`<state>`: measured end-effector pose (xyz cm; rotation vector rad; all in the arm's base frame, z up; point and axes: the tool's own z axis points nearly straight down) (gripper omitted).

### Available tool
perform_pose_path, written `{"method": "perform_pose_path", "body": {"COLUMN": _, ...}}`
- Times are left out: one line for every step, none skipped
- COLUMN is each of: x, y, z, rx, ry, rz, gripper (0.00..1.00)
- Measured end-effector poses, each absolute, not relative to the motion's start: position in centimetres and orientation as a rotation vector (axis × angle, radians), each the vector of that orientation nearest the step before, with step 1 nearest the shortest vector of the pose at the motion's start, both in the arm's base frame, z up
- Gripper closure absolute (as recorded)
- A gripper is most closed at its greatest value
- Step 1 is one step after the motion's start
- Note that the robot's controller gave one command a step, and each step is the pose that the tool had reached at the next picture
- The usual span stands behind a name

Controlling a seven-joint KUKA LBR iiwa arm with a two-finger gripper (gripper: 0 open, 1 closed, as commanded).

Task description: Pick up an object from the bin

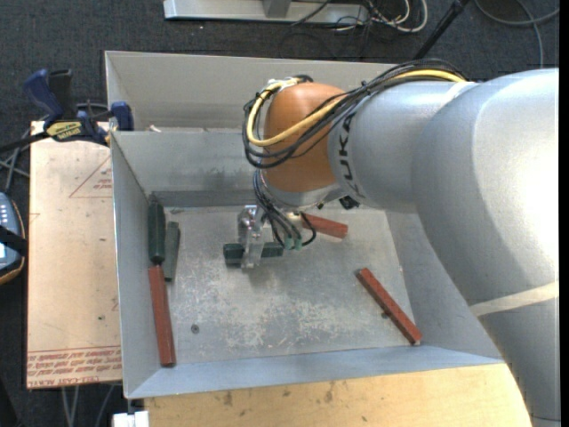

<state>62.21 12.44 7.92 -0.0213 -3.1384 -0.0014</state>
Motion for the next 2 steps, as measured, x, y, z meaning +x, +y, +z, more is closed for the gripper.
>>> {"method": "perform_pose_path", "body": {"x": 62.1, "y": 12.4, "z": 10.0, "rx": -0.022, "ry": -3.133, "rz": 0.000, "gripper": 1.00}}
{"method": "perform_pose_path", "body": {"x": 62.2, "y": 12.4, "z": 12.5, "rx": -0.022, "ry": -3.138, "rz": -0.001, "gripper": 1.00}}
